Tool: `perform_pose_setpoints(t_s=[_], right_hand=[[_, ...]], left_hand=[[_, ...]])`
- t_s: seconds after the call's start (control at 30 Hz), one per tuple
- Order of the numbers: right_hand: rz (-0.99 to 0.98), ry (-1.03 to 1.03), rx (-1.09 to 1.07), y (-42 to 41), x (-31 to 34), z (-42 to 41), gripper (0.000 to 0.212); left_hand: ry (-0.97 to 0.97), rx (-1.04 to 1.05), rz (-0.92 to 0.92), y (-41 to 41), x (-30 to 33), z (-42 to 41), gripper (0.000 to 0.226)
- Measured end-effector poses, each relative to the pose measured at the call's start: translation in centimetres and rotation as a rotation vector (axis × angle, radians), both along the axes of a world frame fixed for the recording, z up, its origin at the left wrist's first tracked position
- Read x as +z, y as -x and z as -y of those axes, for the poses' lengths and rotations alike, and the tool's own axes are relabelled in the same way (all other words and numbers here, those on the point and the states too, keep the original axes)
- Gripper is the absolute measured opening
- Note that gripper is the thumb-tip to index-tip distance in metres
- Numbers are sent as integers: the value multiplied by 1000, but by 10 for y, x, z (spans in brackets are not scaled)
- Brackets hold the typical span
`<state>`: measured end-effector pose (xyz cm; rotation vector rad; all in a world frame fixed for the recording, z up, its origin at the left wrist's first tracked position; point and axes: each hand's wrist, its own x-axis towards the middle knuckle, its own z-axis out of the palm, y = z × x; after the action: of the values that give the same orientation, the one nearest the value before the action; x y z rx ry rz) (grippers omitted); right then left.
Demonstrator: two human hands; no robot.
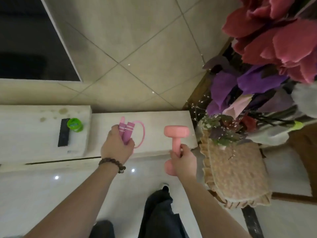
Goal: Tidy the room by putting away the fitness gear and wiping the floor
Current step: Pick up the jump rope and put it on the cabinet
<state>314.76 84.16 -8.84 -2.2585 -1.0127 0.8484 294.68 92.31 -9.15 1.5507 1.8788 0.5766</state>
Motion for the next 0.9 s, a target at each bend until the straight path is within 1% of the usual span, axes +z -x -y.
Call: perform_pose_setpoints(t_s=[0.13, 0.2, 0.3, 0.4, 0.6, 0.67, 0.8, 0.9], right_hand=[[77, 82, 146, -60, -20, -47, 15], [136, 107, 209, -84, -32, -68, 18], [182, 160, 282, -111, -61, -97, 14], [255, 222, 322, -132, -116, -123, 16], [447, 320, 400, -168, -255, -183, 20], [536, 337, 445, -185, -298, -204, 22], [695, 279, 530, -222, -359, -235, 19], [733, 239, 539, -243, -391, -253, 18]], left_hand=[[59, 132, 86, -52, -18, -16, 53], [88, 142, 101, -73, -32, -21, 53], [116, 138, 97, -93, -59, -34, 47], [134, 135, 105, -106, -99, -55, 44], [176, 79, 86, -130, -210, -96, 42], [162, 58, 92, -141, -245, -103, 41], [154, 25, 110, -163, -306, -115, 40], [170, -13, 93, -179, -336, -121, 44]])
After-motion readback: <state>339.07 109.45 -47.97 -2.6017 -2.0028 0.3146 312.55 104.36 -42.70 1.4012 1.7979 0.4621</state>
